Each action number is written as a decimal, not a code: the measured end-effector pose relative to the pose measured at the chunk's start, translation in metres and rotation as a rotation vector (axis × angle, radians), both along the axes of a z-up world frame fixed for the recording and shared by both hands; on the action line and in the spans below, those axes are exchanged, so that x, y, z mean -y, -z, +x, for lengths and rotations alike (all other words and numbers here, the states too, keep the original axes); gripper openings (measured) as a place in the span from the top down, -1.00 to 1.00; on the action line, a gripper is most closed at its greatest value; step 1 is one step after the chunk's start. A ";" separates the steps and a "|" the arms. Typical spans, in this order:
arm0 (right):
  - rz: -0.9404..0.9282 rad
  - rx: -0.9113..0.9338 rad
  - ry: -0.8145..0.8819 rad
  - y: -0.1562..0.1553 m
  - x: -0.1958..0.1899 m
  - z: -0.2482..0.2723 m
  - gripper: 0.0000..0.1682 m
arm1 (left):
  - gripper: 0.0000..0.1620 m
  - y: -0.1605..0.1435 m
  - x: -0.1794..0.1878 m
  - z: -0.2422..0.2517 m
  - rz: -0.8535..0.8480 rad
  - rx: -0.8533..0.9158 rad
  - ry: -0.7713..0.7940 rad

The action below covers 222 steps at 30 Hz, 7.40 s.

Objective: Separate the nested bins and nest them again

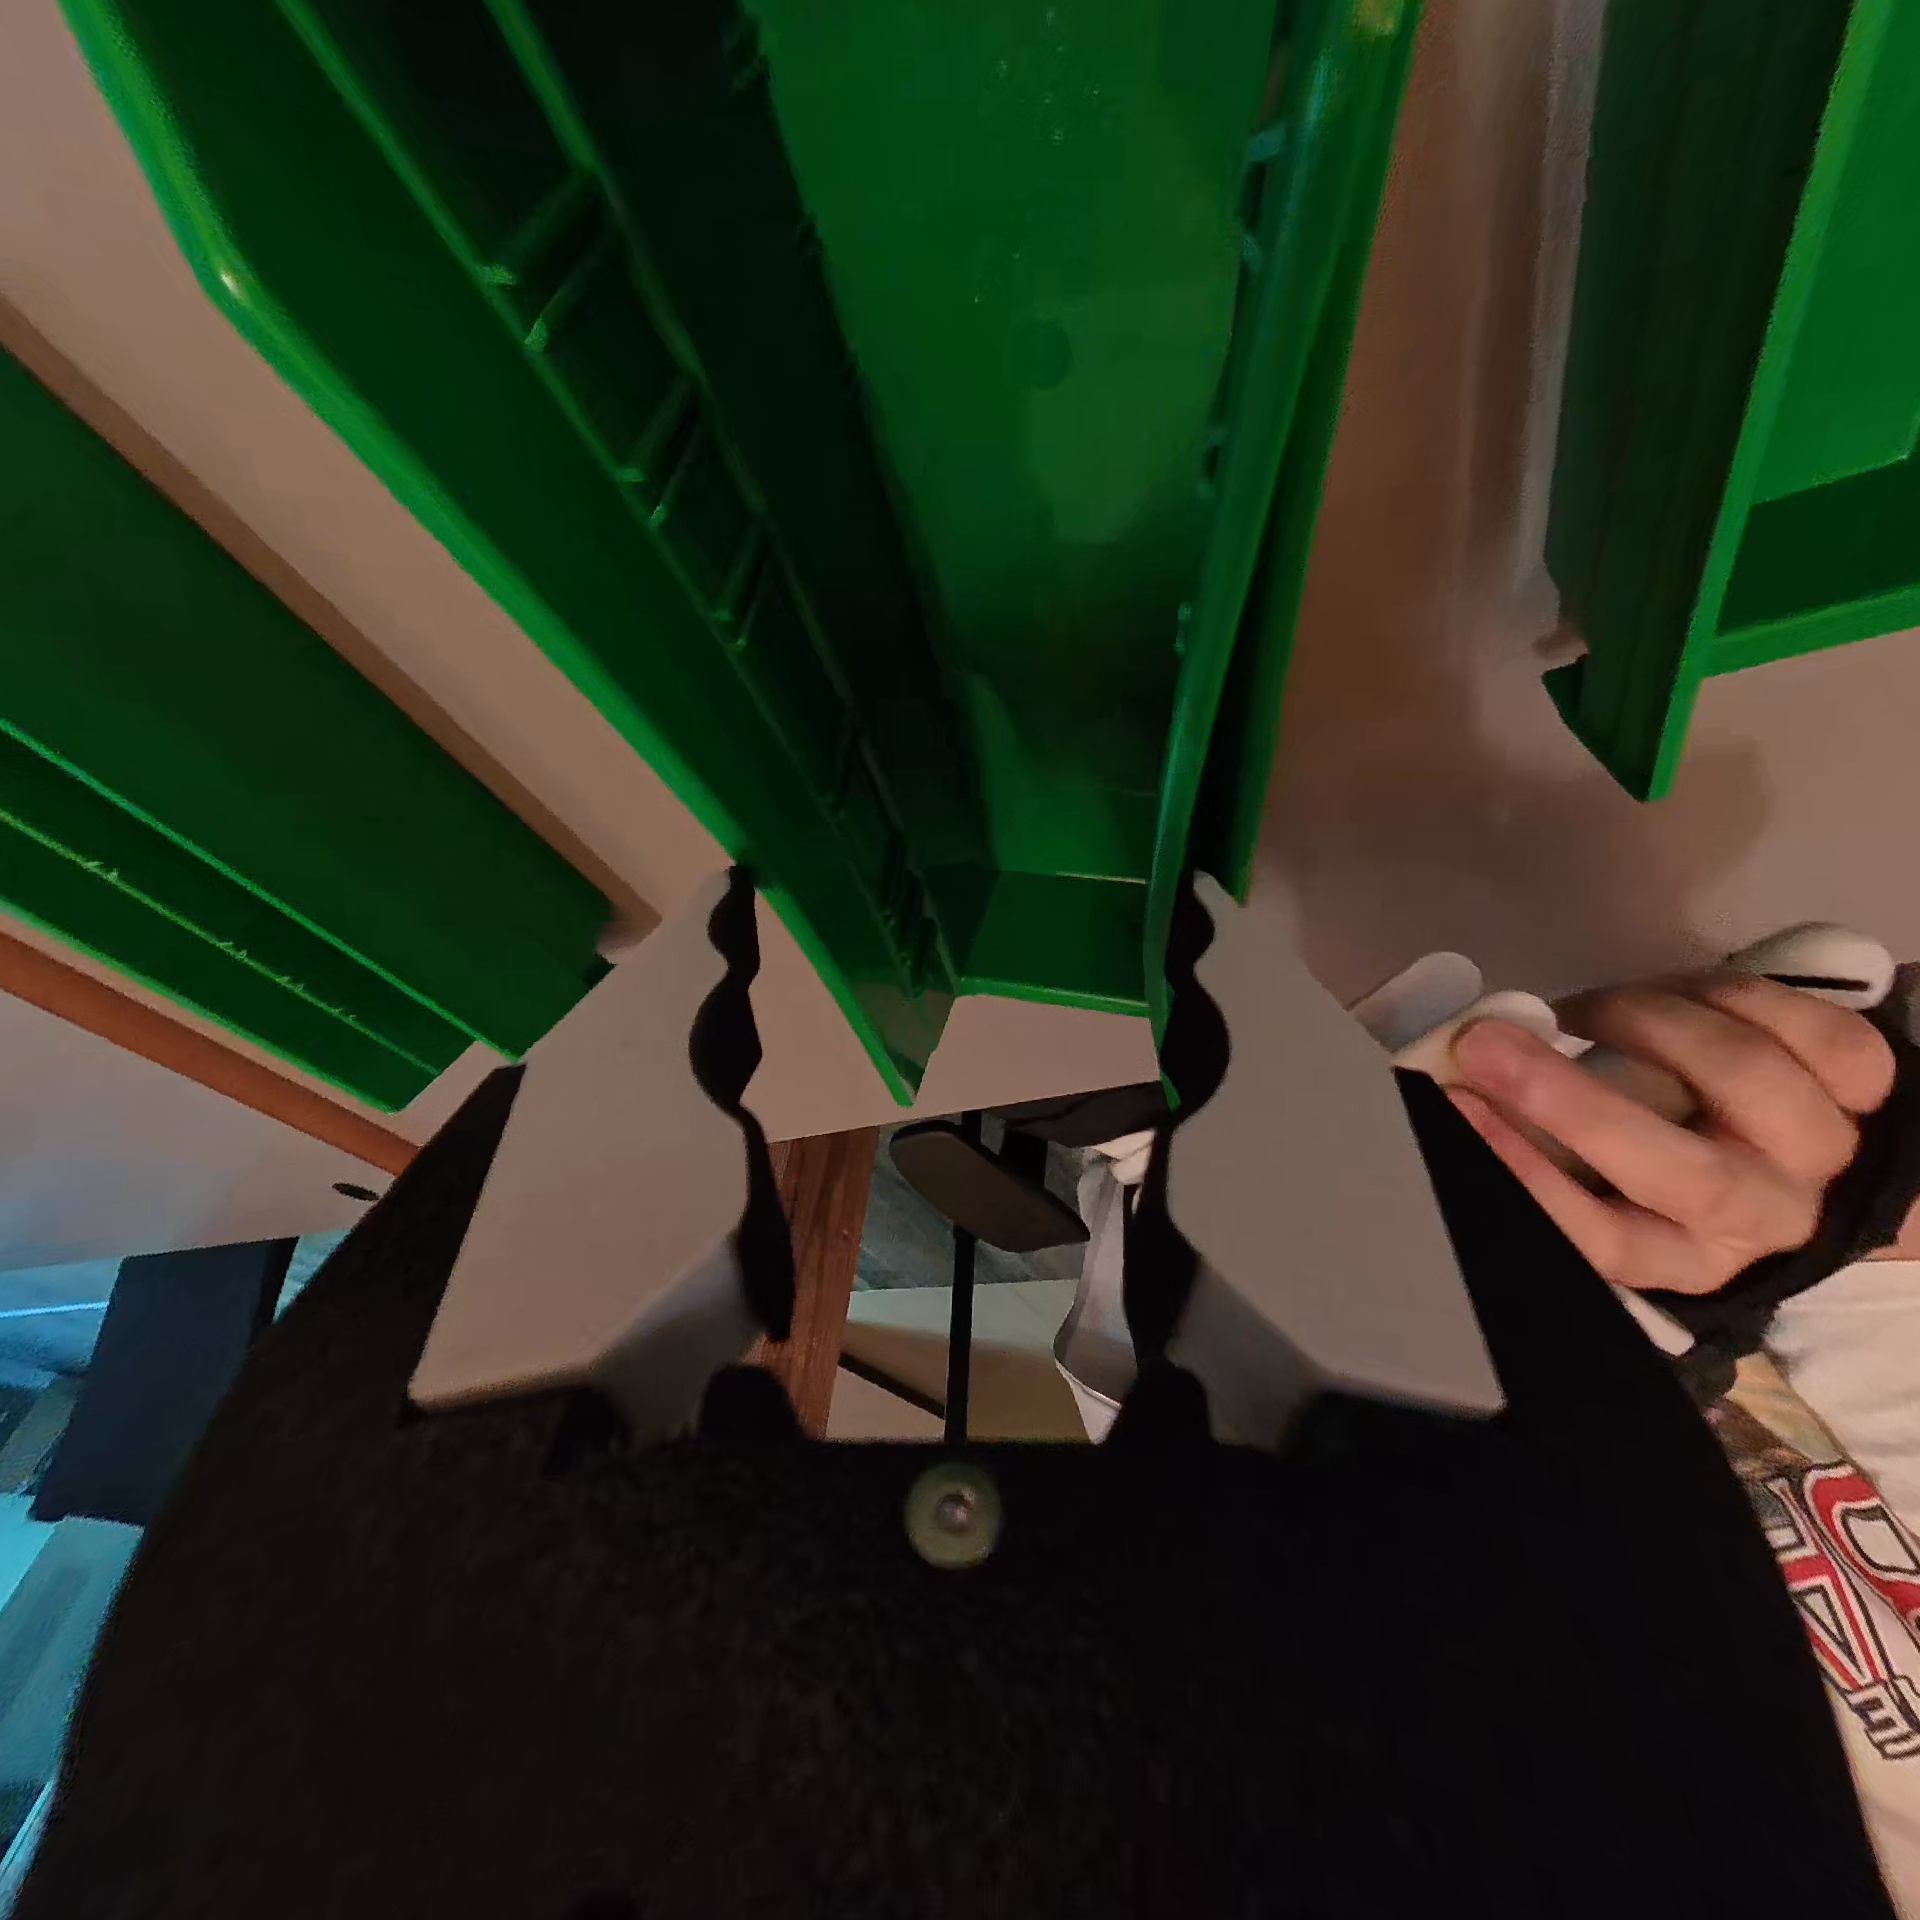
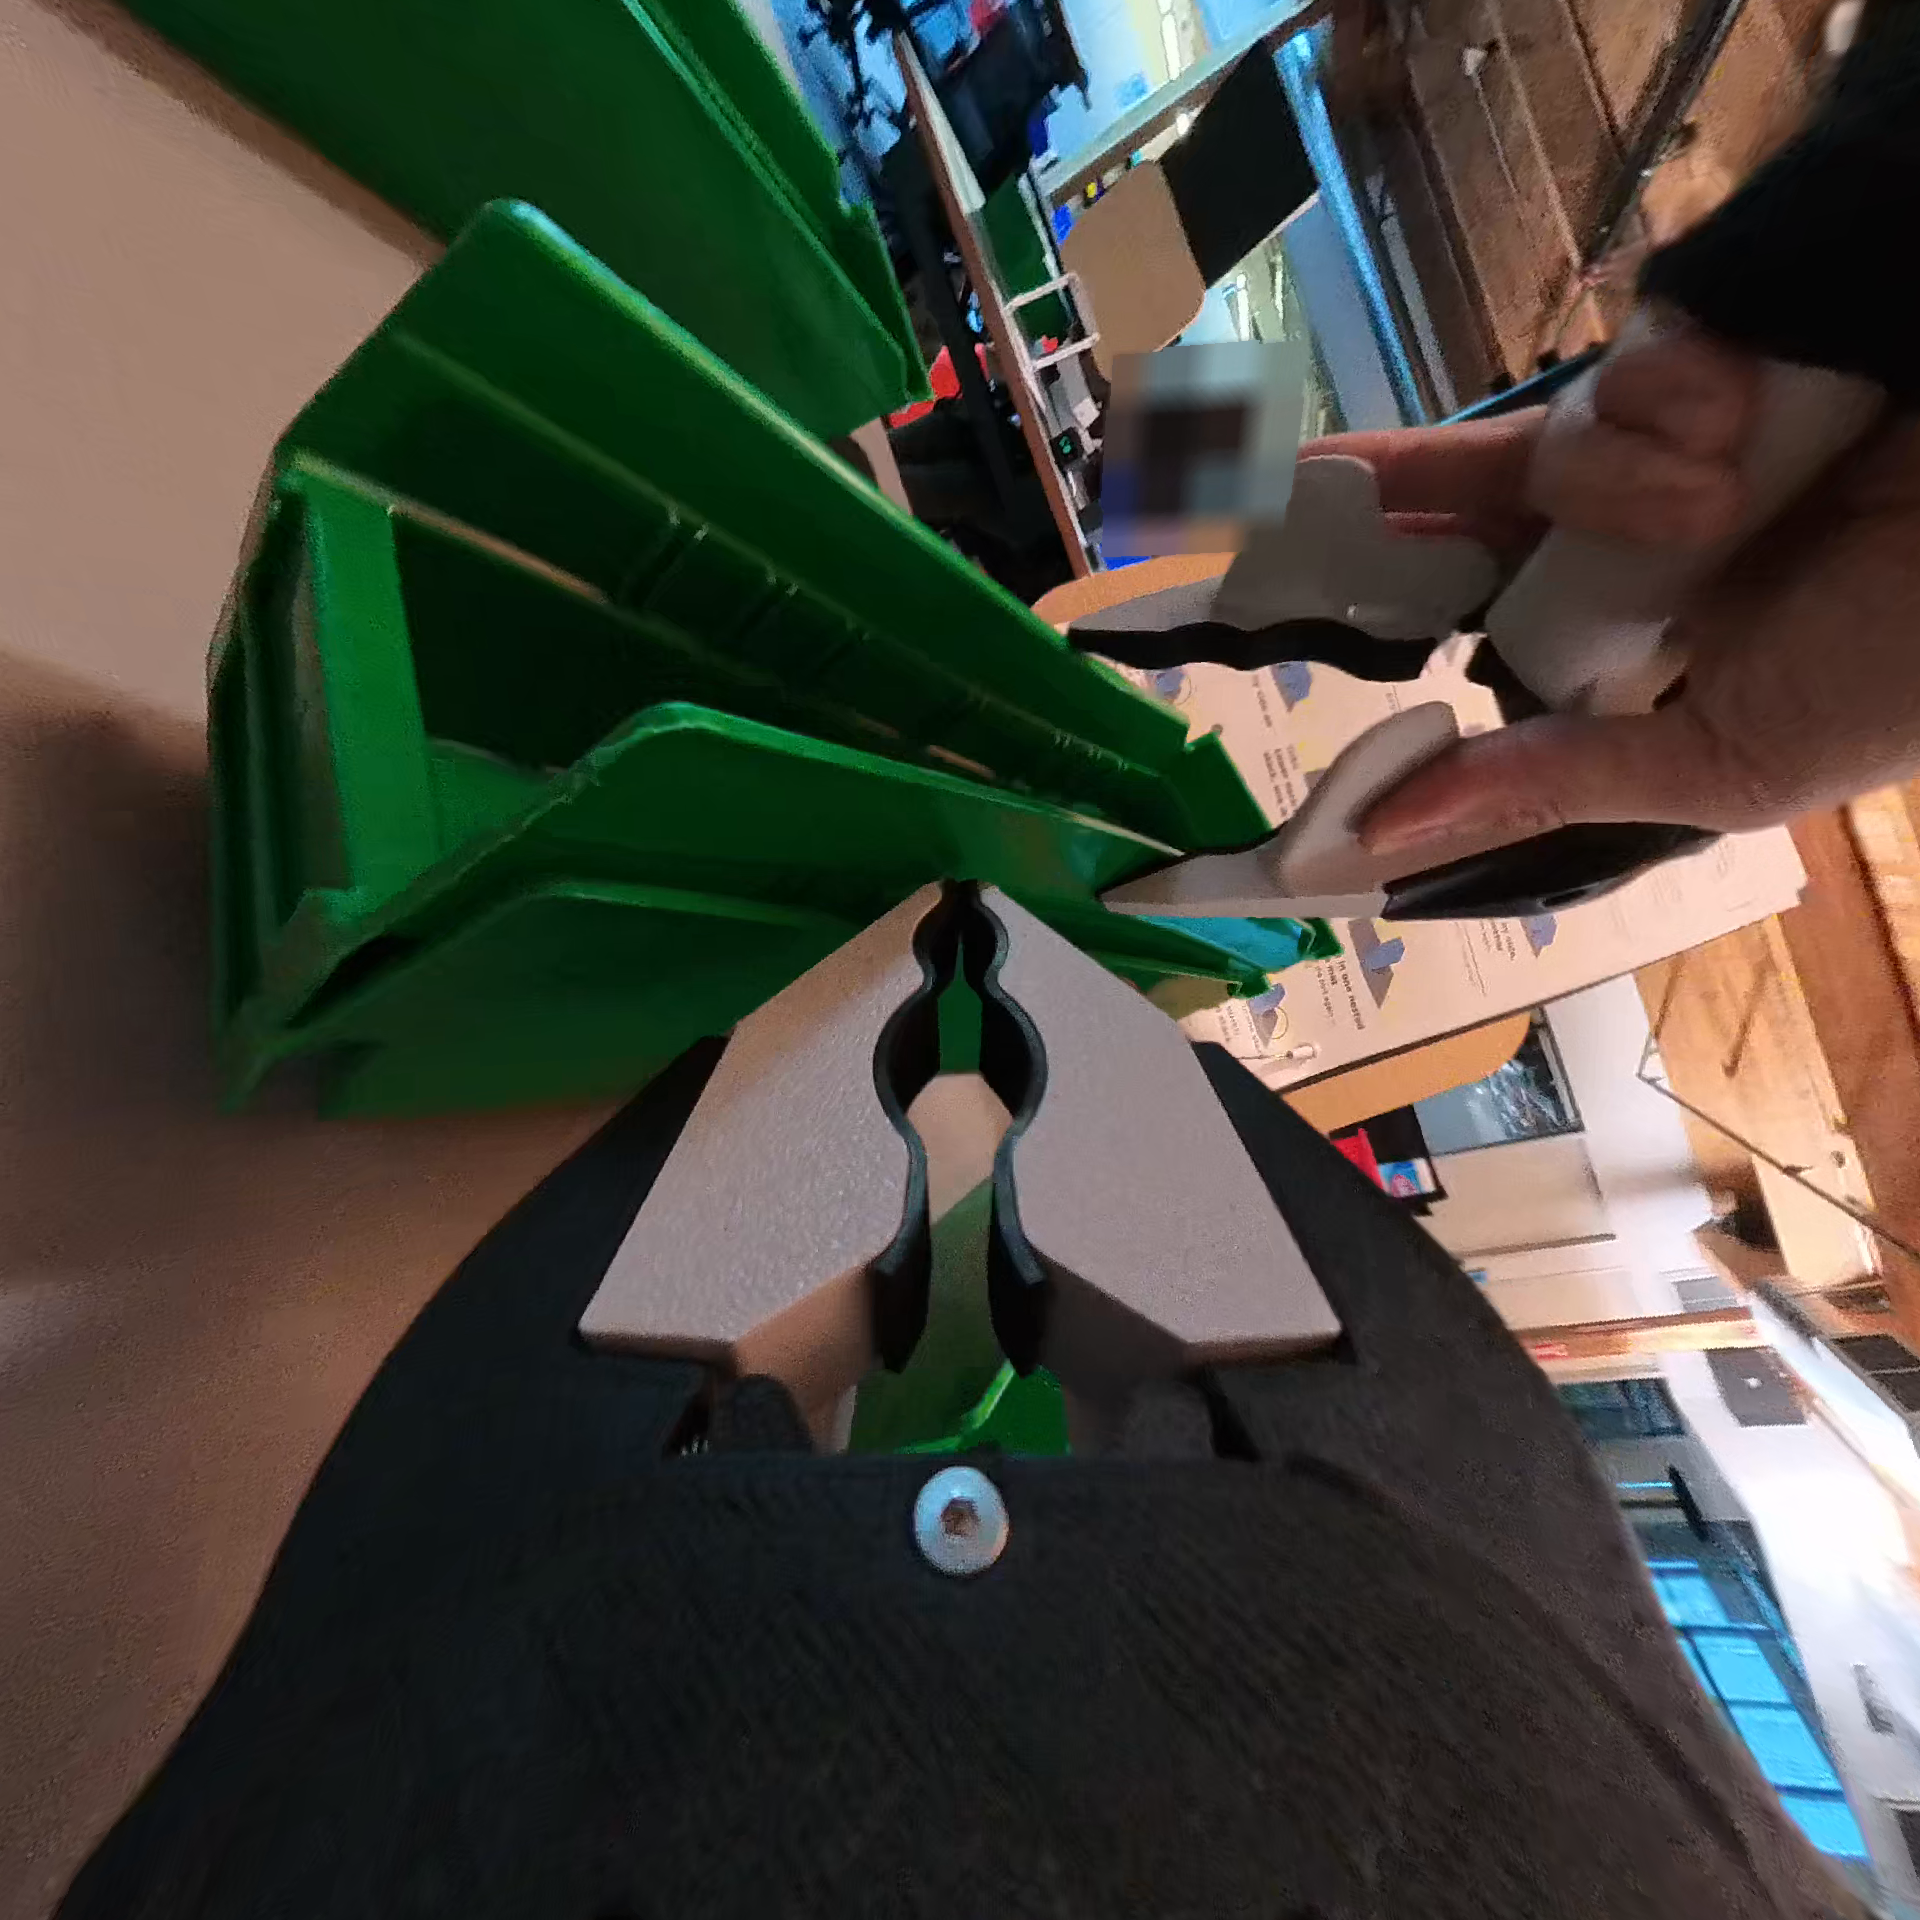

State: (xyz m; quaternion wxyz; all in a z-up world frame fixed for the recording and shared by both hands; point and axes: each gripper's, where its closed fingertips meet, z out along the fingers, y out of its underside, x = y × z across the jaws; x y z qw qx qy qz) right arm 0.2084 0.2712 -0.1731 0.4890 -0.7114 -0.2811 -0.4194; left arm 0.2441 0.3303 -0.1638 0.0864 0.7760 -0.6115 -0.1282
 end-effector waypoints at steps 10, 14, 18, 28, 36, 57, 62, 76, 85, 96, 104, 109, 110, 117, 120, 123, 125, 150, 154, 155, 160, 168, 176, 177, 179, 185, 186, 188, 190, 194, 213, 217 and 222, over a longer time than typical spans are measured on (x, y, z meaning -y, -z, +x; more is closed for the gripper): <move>-0.058 -0.008 0.040 0.009 -0.001 0.001 1.00 | 0.06 -0.019 -0.007 -0.002 0.066 -0.021 0.024; -0.157 -0.007 0.062 0.023 0.003 0.008 1.00 | 0.49 -0.027 -0.001 -0.002 0.062 -0.027 0.049; -0.174 -0.011 0.048 0.049 0.006 0.000 1.00 | 0.95 -0.044 -0.004 0.026 0.073 0.153 0.119; -0.033 -0.196 -0.023 0.021 0.021 -0.007 1.00 | 0.56 -0.010 0.011 0.008 -0.174 0.151 0.160; 0.008 -0.341 -0.061 0.035 0.033 -0.019 1.00 | -0.35 -0.006 -0.033 0.016 0.126 0.241 0.509; 0.022 -0.432 -0.091 0.033 0.038 -0.017 1.00 | -0.45 0.044 -0.026 0.008 -0.116 0.296 0.384; 0.023 -0.439 -0.082 0.033 0.040 -0.013 1.00 | -0.35 0.042 -0.011 0.009 -0.104 0.254 0.106; 0.103 -0.504 -0.019 0.014 0.058 0.015 1.00 | -0.33 0.040 0.020 0.029 -0.071 0.293 -0.374; 0.175 -0.498 0.013 -0.010 0.077 0.031 1.00 | -0.32 0.039 0.034 0.031 -0.057 0.270 -0.424; 0.193 -0.514 0.039 -0.013 0.086 0.044 1.00 | -0.20 0.003 0.021 0.027 -0.034 0.297 -0.410; 0.174 -0.507 0.035 -0.009 0.082 0.041 1.00 | -0.18 -0.032 0.013 0.026 -0.004 0.305 -0.291; 0.163 -0.500 0.033 -0.007 0.080 0.038 1.00 | -0.19 -0.069 -0.001 0.023 0.003 0.348 -0.267; 0.164 -0.498 0.032 -0.008 0.080 0.038 1.00 | -0.19 -0.076 -0.009 0.020 0.012 0.358 -0.272; 0.163 -0.499 0.032 -0.008 0.079 0.037 1.00 | -0.21 -0.082 -0.065 -0.020 0.012 0.406 -0.424; 0.156 -0.497 0.031 -0.006 0.078 0.036 1.00 | -0.21 -0.059 -0.084 -0.033 -0.020 0.430 -0.494; 0.147 -0.500 0.036 -0.003 0.077 0.037 1.00 | -0.22 -0.030 -0.097 -0.045 -0.038 0.426 -0.514; 0.140 -0.502 0.042 0.000 0.076 0.039 1.00 | -0.22 -0.011 -0.102 -0.051 -0.047 0.415 -0.514; 0.186 -0.530 0.160 -0.004 0.086 0.058 0.58 | -0.40 0.048 -0.118 -0.046 0.177 0.760 -0.306; 0.161 -0.595 0.111 -0.009 0.085 0.041 0.32 | -0.39 0.013 -0.091 -0.048 0.156 1.026 -0.162; 0.146 -0.612 0.091 -0.009 0.083 0.033 0.29 | -0.38 0.009 -0.083 -0.053 0.147 1.078 -0.138; 0.098 -0.700 0.081 0.002 0.070 0.002 0.36 | -0.19 0.016 -0.069 -0.097 0.150 1.239 -0.126; 0.155 -0.724 0.200 0.038 0.044 -0.006 0.43 | 0.17 0.016 -0.052 -0.146 0.310 1.522 0.054; 0.203 -0.850 0.260 0.047 0.036 0.011 0.78 | 0.25 0.009 -0.075 -0.156 0.368 1.487 0.090; 0.215 -0.861 0.265 0.047 0.035 0.012 0.78 | 0.20 0.010 -0.077 -0.158 0.344 1.500 0.061; 0.231 -0.870 0.277 0.048 0.034 0.015 0.80 | 0.13 0.012 -0.082 -0.163 0.290 1.511 0.000; 0.231 -0.828 0.323 0.049 0.029 0.020 0.83 | 0.08 -0.005 -0.111 -0.183 0.284 1.558 -0.074; 0.228 -0.820 0.330 0.049 0.028 0.021 0.84 | 0.07 -0.006 -0.115 -0.186 0.279 1.568 -0.094; 0.227 -0.804 0.349 0.049 0.027 0.022 0.85 | 0.04 -0.005 -0.123 -0.189 0.267 1.572 -0.127; 0.232 -0.799 0.366 0.050 0.026 0.024 0.86 | 0.00 0.001 -0.129 -0.190 0.254 1.544 -0.146; 0.168 -0.870 0.452 0.078 0.027 0.023 0.63 | -0.05 0.011 -0.132 -0.190 0.198 1.505 -0.183; 0.352 -0.911 0.664 0.077 0.039 0.049 0.99 | -0.03 0.023 -0.112 -0.186 0.102 1.473 -0.155; 0.364 -0.919 0.677 0.077 0.038 0.048 0.99 | -0.04 0.025 -0.110 -0.185 0.096 1.471 -0.164; 0.383 -0.840 0.622 0.061 0.040 0.043 0.53 | -0.21 0.022 -0.113 -0.186 0.152 1.489 -0.178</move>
